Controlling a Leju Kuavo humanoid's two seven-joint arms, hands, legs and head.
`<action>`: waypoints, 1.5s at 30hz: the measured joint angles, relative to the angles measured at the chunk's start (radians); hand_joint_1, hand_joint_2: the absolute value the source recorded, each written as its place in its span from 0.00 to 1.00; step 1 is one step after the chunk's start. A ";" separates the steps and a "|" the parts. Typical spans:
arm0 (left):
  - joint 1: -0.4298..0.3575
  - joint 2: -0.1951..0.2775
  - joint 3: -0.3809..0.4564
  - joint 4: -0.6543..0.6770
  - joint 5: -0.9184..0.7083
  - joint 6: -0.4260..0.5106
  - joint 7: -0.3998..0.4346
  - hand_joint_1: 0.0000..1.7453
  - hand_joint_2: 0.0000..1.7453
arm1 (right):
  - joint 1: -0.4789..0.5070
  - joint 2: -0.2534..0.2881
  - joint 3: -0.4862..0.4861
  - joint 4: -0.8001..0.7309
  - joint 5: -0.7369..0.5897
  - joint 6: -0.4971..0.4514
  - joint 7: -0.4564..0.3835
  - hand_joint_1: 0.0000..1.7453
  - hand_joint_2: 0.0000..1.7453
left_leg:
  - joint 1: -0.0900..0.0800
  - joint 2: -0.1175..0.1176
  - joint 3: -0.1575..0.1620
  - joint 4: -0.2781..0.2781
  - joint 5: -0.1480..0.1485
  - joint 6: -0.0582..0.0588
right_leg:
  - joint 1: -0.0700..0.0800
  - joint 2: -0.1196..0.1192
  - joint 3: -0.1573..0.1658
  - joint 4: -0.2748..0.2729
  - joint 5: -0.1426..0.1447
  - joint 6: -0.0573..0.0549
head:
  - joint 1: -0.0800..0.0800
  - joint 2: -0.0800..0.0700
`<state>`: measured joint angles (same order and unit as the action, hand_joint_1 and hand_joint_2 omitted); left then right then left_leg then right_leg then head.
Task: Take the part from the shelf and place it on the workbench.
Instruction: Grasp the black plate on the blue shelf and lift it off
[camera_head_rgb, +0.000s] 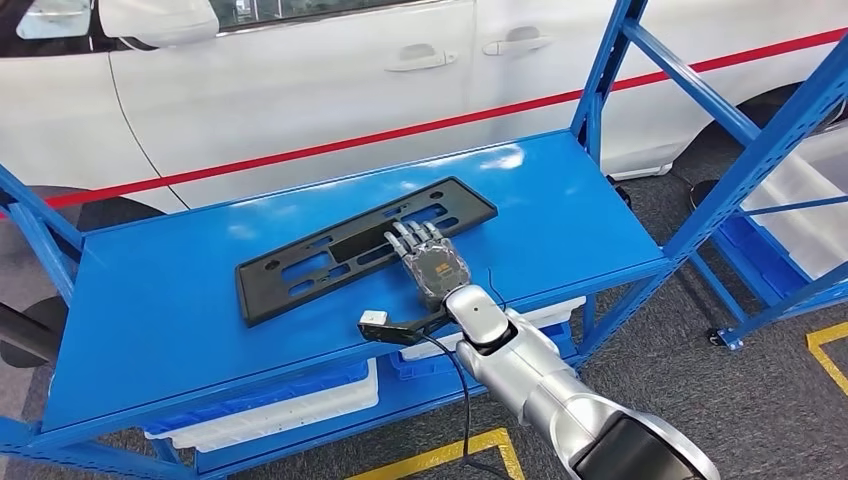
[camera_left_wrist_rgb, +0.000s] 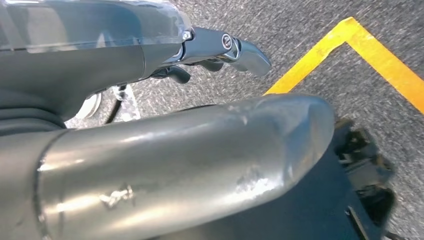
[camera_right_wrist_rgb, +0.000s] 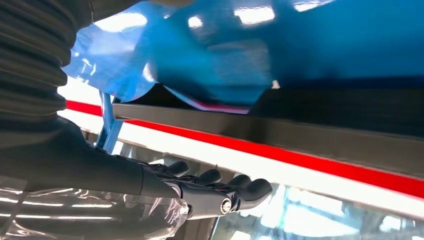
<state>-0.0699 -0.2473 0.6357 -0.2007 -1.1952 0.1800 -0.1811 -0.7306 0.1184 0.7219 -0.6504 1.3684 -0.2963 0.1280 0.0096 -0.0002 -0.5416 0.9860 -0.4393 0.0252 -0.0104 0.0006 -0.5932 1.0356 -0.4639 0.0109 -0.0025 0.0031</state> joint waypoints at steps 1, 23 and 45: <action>-0.001 -0.001 0.000 0.000 0.003 -0.002 -0.002 0.00 0.00 | -0.002 0.000 -0.004 0.007 -0.004 0.000 -0.003 0.00 1.00 | 0.002 0.001 0.000 -0.005 0.004 0.005 | -0.001 0.000 -0.022 0.045 -0.028 0.004 | 0.002 0.000; -0.005 -0.008 0.064 0.000 0.072 -0.031 -0.008 0.00 0.00 | -0.003 0.013 -0.022 0.053 -0.019 -0.016 -0.019 0.00 1.00 | 0.003 0.002 -0.209 0.315 -0.074 -0.048 | 0.003 0.007 0.094 -0.032 -0.058 -0.046 | -0.011 0.000; -0.002 -0.013 0.068 0.002 0.054 -0.006 0.025 0.00 0.00 | 0.021 0.009 -0.031 0.050 -0.066 0.036 -0.060 0.00 0.00 | -0.005 -0.007 0.121 0.007 -0.112 -0.020 | -0.004 0.000 -0.088 0.009 0.078 -0.006 | 0.011 0.000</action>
<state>-0.0714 -0.2604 0.7038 -0.1988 -1.1408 0.1739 -0.1558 -0.7101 0.1276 0.6905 -0.6002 1.3029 -0.2601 0.0678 0.0044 -0.0067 -0.4210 0.9928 -0.5516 0.0050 -0.0147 0.0003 -0.6812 1.0446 -0.3858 0.0053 0.0086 0.0031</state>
